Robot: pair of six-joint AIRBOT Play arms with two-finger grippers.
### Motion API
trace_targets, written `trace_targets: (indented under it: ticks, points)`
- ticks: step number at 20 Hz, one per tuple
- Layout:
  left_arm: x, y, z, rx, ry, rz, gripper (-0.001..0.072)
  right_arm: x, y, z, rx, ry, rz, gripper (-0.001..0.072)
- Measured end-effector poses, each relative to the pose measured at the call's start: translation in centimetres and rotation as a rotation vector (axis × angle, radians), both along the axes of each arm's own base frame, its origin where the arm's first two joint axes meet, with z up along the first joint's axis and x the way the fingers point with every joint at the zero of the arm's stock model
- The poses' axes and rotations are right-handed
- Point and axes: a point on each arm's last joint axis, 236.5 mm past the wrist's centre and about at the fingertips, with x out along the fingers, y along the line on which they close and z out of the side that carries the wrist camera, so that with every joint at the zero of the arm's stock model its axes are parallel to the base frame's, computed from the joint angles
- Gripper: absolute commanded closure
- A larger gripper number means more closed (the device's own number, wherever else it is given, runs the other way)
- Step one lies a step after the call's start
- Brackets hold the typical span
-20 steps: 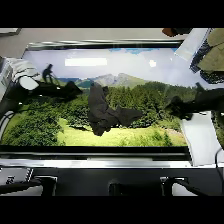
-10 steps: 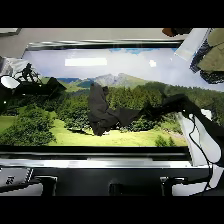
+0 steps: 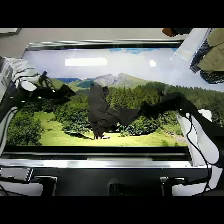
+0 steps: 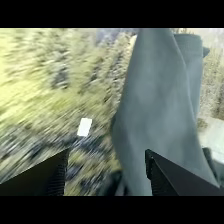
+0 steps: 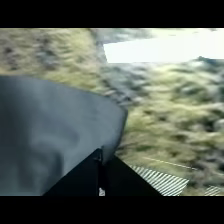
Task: Fold the clothes and pants, and hang the long-sleeved shirts on hangers.
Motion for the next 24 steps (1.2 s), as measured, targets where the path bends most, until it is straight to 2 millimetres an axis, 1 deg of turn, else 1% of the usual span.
trace_targets:
  ticks: [3, 4, 6, 8, 9, 10, 11, 12, 14, 15, 17, 18, 19, 20, 21, 22, 24]
  points:
    - [1.3, -2.8, -2.8, -0.090, -0.001, -0.002, 0.0162, -0.4, 0.2, 1.7, 0.004, -0.020, 0.021, 0.0677]
    - [1.5, -3.6, -3.7, -0.114, 0.004, -0.001, 0.0175, -0.5, 0.2, 2.0, 0.005, -0.022, 0.026, 0.0677]
    - [1.8, -5.0, -4.9, -0.151, 0.012, -0.003, 0.0176, -0.8, 0.3, 2.6, 0.011, -0.022, 0.035, 0.0677]
    - [2.2, -5.9, -5.7, -0.168, 0.012, -0.004, 0.0180, -1.0, 0.4, 2.9, 0.015, -0.019, 0.041, 0.0677]
    - [2.4, -6.4, -5.8, -0.175, 0.009, -0.008, 0.0235, -1.1, 0.5, 3.0, 0.017, -0.016, 0.044, 0.0677]
    - [2.7, -6.8, -5.9, -0.178, 0.003, -0.009, 0.0375, -1.2, 0.5, 3.0, 0.019, -0.013, 0.044, 0.0678]
    - [2.9, -7.2, -6.0, -0.181, -0.001, -0.015, 0.0638, -1.3, 0.6, 3.1, 0.021, -0.011, 0.047, 0.0678]
    - [3.3, -7.6, -5.9, -0.184, -0.010, -0.017, 0.0690, -1.4, 0.6, 3.2, 0.022, -0.010, 0.049, 0.0679]
    - [4.1, -7.9, -5.3, -0.190, -0.032, -0.023, 0.0692, -1.5, 0.6, 3.7, 0.023, -0.018, 0.053, 0.0680]
    - [4.5, -7.8, -4.6, -0.196, -0.047, -0.027, 0.0694, -1.4, 0.5, 4.1, 0.018, -0.033, 0.054, 0.0680]
    - [5.7, -7.0, -2.1, -0.203, -0.096, -0.033, 0.0696, -0.6, -0.1, 5.9, -0.017, -0.107, 0.047, 0.0681]
    - [6.3, -6.4, -0.5, -0.195, -0.130, -0.044, 0.0696, 0.1, -0.5, 7.2, -0.042, -0.161, 0.043, 0.0681]
    - [6.7, -5.6, 1.7, -0.180, -0.169, -0.060, 0.0696, 0.9, -1.0, 9.2, -0.071, -0.231, 0.040, 0.0681]
    - [7.0, -4.8, 3.9, -0.153, -0.208, -0.078, 0.0696, 1.7, -1.5, 11.8, -0.098, -0.311, 0.038, 0.0680]
    - [7.1, -3.8, 6.6, -0.115, -0.250, -0.095, 0.0696, 2.3, -1.9, 14.7, -0.124, -0.393, 0.036, 0.0681]
    - [7.0, -2.8, 9.3, -0.068, -0.298, -0.109, 0.0696, 2.8, -2.3, 18.1, -0.152, -0.486, 0.037, 0.0681]
    - [6.1, -0.6, 15.3, 0.049, -0.392, -0.129, 0.0695, 2.7, -3.0, 25.4, -0.198, -0.670, 0.029, 0.0680]
